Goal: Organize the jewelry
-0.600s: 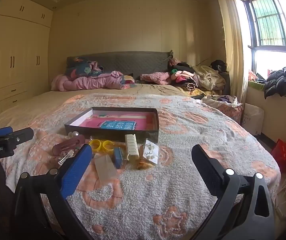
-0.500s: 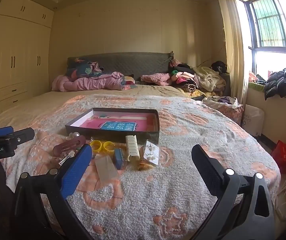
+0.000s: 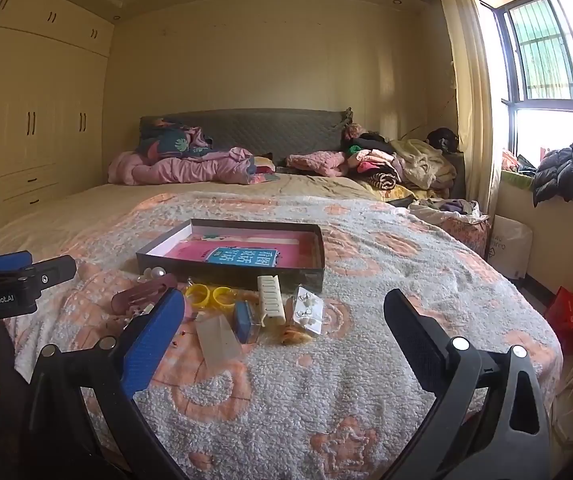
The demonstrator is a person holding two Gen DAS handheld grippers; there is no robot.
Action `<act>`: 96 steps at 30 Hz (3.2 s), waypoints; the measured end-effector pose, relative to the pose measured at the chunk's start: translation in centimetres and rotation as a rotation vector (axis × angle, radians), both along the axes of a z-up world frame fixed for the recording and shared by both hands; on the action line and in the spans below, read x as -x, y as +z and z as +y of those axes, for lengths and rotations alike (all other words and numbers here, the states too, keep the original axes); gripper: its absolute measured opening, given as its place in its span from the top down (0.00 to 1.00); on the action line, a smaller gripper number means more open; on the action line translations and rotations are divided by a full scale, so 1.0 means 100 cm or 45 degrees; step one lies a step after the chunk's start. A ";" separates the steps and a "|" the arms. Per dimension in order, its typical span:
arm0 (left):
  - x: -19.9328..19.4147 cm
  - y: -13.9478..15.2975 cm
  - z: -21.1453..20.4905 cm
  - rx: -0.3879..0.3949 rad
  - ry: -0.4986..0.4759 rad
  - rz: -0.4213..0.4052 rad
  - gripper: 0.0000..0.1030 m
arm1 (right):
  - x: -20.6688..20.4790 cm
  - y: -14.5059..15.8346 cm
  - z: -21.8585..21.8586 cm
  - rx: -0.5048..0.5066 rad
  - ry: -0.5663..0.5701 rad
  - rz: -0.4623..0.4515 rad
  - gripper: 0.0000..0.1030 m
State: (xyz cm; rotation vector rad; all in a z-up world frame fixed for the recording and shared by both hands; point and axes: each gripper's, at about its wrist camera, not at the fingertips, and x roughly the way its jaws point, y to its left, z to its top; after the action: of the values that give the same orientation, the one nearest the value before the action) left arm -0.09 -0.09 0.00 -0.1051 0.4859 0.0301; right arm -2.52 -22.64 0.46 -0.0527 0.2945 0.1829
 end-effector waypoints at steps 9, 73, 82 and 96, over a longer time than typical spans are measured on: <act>0.000 0.000 0.000 -0.002 0.001 -0.001 0.10 | 0.000 0.000 0.003 0.008 0.011 0.002 0.06; -0.029 0.001 0.051 0.058 0.095 0.071 0.10 | -0.054 -0.025 0.059 0.126 0.242 0.152 0.06; -0.064 -0.016 0.065 0.050 0.051 0.153 0.10 | -0.076 -0.042 0.080 0.195 0.302 0.199 0.06; -0.131 -0.044 0.046 0.035 -0.316 0.341 0.21 | -0.101 -0.071 0.085 0.242 0.266 0.329 0.26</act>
State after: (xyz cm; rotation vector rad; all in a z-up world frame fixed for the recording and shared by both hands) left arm 13.01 4.50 -4.36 -0.0668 0.7642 -0.2082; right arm 7.57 -14.11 -6.59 -0.2497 0.5643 0.3701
